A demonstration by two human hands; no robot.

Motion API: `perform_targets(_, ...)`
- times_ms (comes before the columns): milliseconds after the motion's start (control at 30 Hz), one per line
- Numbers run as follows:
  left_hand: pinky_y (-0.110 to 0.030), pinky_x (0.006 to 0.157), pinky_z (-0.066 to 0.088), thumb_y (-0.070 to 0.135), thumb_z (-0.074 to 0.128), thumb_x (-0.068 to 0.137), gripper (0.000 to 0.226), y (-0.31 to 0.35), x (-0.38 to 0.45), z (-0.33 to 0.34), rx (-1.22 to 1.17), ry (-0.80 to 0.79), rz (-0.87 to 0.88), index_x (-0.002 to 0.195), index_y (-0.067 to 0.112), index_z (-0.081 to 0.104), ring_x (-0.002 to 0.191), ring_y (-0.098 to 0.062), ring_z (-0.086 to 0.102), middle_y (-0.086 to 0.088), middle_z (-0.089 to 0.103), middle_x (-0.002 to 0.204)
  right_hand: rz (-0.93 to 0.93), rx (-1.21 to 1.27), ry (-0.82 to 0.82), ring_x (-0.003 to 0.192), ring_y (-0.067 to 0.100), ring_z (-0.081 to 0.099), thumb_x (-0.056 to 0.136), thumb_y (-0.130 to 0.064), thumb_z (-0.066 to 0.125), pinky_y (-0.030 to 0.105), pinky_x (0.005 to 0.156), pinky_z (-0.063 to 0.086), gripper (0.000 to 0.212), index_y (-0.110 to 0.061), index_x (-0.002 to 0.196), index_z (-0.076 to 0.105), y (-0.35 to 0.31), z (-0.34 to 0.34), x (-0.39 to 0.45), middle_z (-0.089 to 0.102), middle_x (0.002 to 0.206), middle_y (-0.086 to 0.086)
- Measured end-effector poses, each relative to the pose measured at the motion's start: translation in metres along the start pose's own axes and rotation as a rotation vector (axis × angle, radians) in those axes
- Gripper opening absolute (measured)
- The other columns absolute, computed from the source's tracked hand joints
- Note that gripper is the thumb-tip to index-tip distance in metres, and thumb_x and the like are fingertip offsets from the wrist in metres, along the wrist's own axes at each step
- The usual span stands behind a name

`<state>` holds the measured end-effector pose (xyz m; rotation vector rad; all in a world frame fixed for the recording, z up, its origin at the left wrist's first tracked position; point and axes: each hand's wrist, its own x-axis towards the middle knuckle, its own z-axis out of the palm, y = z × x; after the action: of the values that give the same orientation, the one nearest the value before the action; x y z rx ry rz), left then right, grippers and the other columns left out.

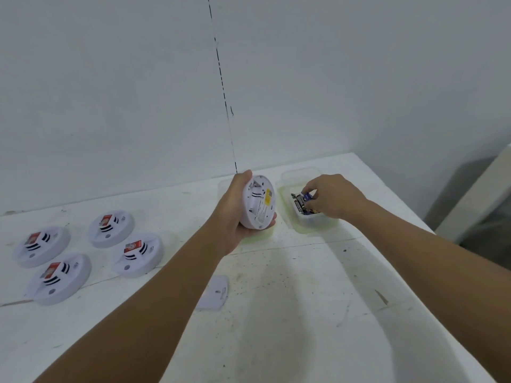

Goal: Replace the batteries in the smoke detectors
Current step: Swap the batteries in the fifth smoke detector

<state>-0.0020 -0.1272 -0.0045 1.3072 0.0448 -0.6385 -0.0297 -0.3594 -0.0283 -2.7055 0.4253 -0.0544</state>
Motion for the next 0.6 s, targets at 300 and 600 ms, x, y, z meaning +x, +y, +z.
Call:
perform_targets(300, -0.05, 0.089, 0.059, 0.057, 0.056, 0.098, 0.055, 0.001, 0.002, -0.01, -0.005, -0.001, 0.023, 0.129, 0.013, 0.068, 0.096, -0.039, 0.071, -0.018, 0.075, 0.113, -0.024, 0.064, 0.024, 0.096, 0.017, 0.065, 0.092, -0.029, 0.072, 0.03, 0.075, 0.049, 0.018, -0.024, 0.11, 0.071, -0.001, -0.005, 0.006, 0.071, 0.105, -0.004)
perform_targets(600, -0.052, 0.092, 0.058, 0.055, 0.056, 0.099, 0.05, 0.006, 0.003, -0.019, -0.055, -0.017, 0.035, 0.121, 0.013, 0.071, 0.102, -0.041, 0.068, -0.019, 0.074, 0.115, -0.025, 0.161, -0.196, 0.098, 0.022, 0.057, 0.099, -0.003, 0.046, 0.029, 0.073, 0.045, 0.053, -0.024, 0.147, 0.038, -0.006, -0.005, 0.004, 0.059, 0.119, 0.003)
